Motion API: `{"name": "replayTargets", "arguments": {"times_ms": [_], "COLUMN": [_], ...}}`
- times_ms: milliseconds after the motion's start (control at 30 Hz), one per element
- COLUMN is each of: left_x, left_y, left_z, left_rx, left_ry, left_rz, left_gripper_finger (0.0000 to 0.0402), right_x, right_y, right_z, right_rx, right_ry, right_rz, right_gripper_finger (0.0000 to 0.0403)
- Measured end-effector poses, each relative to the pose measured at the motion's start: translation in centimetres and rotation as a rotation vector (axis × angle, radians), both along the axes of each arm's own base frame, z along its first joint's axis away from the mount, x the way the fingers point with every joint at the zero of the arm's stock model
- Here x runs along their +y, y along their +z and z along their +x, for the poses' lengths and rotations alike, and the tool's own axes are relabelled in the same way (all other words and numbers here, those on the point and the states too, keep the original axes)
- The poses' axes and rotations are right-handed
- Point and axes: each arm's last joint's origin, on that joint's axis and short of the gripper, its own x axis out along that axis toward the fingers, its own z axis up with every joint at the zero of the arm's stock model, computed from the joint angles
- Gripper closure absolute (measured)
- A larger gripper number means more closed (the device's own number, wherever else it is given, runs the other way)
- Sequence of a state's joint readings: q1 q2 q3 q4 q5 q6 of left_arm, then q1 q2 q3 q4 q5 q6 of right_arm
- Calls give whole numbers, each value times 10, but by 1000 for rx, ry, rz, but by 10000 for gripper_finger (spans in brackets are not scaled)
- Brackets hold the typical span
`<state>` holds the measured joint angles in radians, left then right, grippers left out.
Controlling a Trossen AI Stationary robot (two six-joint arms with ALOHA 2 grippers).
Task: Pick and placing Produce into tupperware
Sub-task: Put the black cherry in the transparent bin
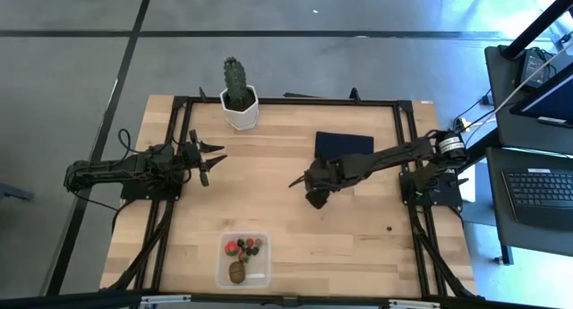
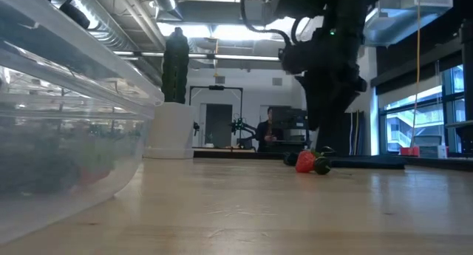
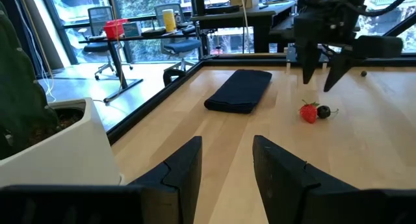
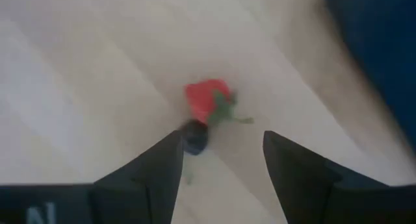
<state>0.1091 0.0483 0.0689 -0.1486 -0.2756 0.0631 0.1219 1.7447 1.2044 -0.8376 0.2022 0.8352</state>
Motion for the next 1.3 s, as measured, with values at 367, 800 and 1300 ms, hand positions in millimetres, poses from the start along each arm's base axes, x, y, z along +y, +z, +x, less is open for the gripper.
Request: {"name": "replayTargets", "arguments": {"times_ms": [367, 800, 1300], "left_x": [0, 0, 0], "left_y": [0, 0, 0], "left_z": [0, 0, 0], "left_rx": [0, 0, 0], "left_ry": [0, 0, 0], "left_rz": [0, 1, 1], "left_gripper_finger": [272, 272, 272], "right_x": [4, 5, 8], "right_y": [1, -22, -54], "right_z": [7, 11, 20], "right_rx": [-51, 35, 104], "right_ry": [18, -41, -14], "right_rz": [97, 135, 165], "right_gripper_finger": [189, 189, 189]}}
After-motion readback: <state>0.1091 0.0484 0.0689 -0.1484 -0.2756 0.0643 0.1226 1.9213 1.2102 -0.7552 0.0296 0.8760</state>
